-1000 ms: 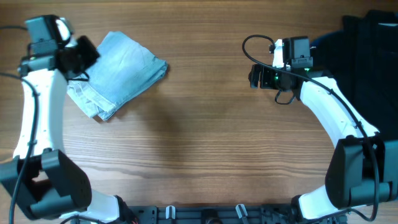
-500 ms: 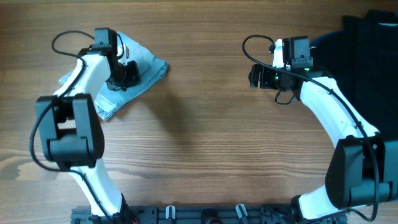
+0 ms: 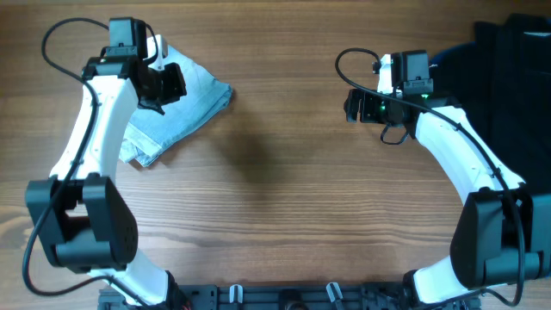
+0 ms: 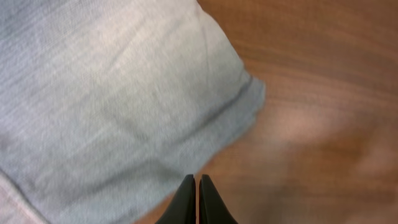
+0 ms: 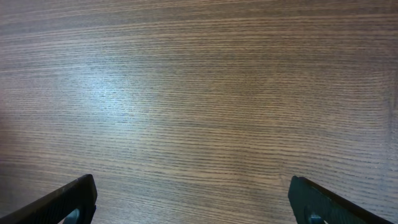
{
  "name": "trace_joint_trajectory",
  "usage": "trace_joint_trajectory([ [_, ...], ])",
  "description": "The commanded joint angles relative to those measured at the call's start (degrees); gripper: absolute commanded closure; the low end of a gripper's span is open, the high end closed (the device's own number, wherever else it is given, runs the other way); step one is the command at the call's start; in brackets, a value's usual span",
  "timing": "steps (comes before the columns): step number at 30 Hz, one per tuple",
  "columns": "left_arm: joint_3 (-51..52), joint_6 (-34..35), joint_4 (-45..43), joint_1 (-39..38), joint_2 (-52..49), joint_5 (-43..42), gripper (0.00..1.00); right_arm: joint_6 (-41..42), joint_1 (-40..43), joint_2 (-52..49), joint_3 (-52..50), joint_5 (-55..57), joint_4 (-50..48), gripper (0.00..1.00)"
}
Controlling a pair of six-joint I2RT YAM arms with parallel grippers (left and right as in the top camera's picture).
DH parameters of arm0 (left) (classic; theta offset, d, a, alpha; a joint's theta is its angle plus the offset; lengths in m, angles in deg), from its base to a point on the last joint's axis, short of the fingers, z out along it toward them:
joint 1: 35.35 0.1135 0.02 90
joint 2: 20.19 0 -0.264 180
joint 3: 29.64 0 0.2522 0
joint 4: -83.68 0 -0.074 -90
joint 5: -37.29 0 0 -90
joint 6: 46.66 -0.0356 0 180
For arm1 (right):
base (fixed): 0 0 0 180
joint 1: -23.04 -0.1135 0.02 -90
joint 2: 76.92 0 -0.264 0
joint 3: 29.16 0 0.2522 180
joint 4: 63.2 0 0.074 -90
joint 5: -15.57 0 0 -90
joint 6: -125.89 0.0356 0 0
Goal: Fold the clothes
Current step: 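Press and push the shorts bundle further left with the left gripper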
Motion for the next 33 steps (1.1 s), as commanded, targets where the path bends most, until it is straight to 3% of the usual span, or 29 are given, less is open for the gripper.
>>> trace_joint_trajectory([
  [1,2.1,-3.2,1.2,-1.9,-1.4,0.0,0.96,0.6,0.2,-0.7,0.9,0.2,-0.2,0.0],
  [7,10.6,-11.6,-2.9,-4.5,-1.8,0.5,0.96,0.6,0.2,-0.7,0.9,0.2,-0.2,0.0],
  [10,14.8,-11.6,-6.3,-4.5,-1.8,5.2,0.95,0.6,0.2,-0.7,0.9,0.2,-0.2,0.0],
  [20,20.7,-11.5,-14.7,-4.5,-5.3,7.5,0.95,0.5,0.2,-0.7,0.9,0.2,-0.2,0.0],
  [24,20.7,-10.7,-21.8,-4.5,-7.6,7.8,0.92,0.6,0.2,-0.7,0.9,0.2,-0.2,0.0],
  [26,20.7,-5.7,-27.1,-3.7,-7.8,10.2,0.92,0.6,0.2,-0.7,0.9,0.2,-0.2,0.0],
  [33,20.7,-1.2,-41.7,4.4,-9.0,10.5,0.9,0.6,0.2,-0.7,0.9,0.2,-0.2,0.0],
])
